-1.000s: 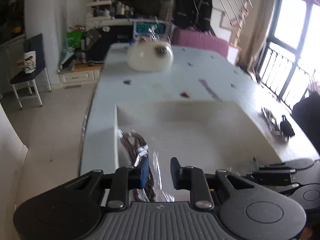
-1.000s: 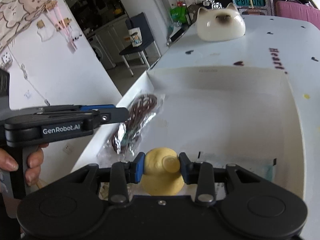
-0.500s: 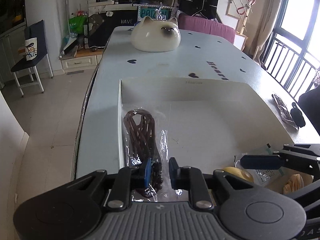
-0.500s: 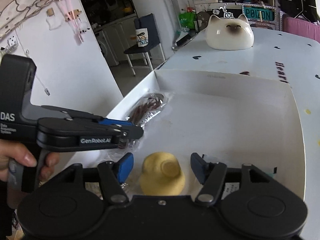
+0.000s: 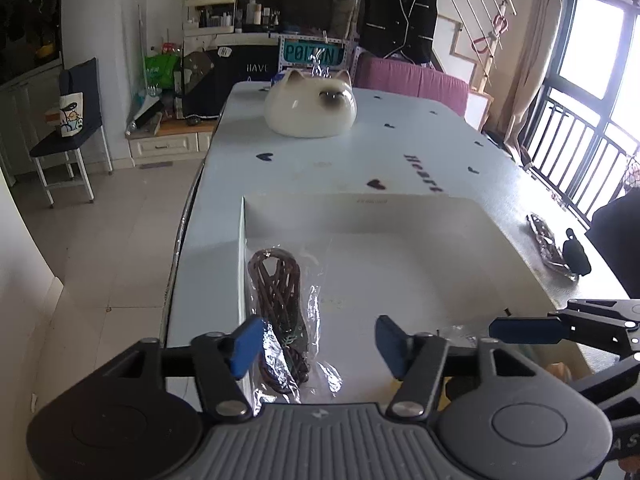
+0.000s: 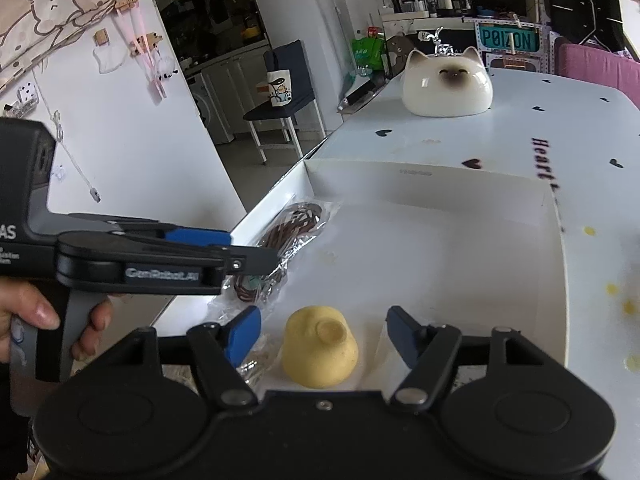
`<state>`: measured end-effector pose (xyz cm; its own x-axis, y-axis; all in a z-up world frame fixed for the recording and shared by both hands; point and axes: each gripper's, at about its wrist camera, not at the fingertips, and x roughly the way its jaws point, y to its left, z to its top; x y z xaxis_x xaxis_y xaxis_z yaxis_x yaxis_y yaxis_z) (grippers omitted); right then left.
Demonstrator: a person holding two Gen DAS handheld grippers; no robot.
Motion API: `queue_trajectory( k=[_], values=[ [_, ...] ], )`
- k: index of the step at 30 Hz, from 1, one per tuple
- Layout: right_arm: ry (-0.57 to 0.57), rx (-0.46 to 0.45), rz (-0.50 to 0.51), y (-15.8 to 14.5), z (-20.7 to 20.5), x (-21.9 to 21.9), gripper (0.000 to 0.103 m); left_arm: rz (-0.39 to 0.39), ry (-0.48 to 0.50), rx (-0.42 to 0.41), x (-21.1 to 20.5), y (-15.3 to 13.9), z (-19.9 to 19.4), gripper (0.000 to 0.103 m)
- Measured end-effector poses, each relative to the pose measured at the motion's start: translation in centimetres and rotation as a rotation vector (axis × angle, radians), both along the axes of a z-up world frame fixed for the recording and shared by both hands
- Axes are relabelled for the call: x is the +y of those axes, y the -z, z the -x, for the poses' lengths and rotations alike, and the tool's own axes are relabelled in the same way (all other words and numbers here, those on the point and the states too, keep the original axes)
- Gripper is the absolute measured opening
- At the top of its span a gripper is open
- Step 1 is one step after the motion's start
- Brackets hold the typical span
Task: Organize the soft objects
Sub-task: 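Open the left tool dropping the cord bag in the tray while the right tool releases the ball, then move both tools back toward the second cord bag and the black cloth item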
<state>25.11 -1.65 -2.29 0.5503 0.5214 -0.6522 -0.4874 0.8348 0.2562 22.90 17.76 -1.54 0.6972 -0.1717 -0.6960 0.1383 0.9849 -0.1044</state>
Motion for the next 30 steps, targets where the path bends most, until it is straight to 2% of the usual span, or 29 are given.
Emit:
queue_trajectory(
  k=[3,7,11,17,21,30],
  values=[
    [0.007,-0.006,0.001,-0.2,0.4,-0.4,0.072,-0.005,-0.008,-0.008,-0.1,-0.5,0.8,0.072],
    [0.017,-0.011,0.003,-0.6,1.1,-0.9,0.081,-0.003,-0.032,-0.017,0.0,-0.9,1.8,0.079],
    [0.046,-0.022,0.014,-1.0,1.8,-1.8,0.083,-0.001,-0.037,-0.019,-0.1,-1.0,2.8,0.089],
    [0.075,-0.053,0.021,-1.8,2.8,-3.0,0.097,0.013,-0.059,-0.029,-0.1,-1.4,3.9,0.102],
    [0.104,-0.064,0.019,-2.2,3.5,-4.0,0.103,0.015,-0.062,-0.035,-0.1,-1.6,4.7,0.103],
    [0.140,-0.092,0.035,-2.5,4.8,-5.6,0.103,0.015,-0.075,-0.052,-0.5,-1.9,6.3,0.103]
  ],
)
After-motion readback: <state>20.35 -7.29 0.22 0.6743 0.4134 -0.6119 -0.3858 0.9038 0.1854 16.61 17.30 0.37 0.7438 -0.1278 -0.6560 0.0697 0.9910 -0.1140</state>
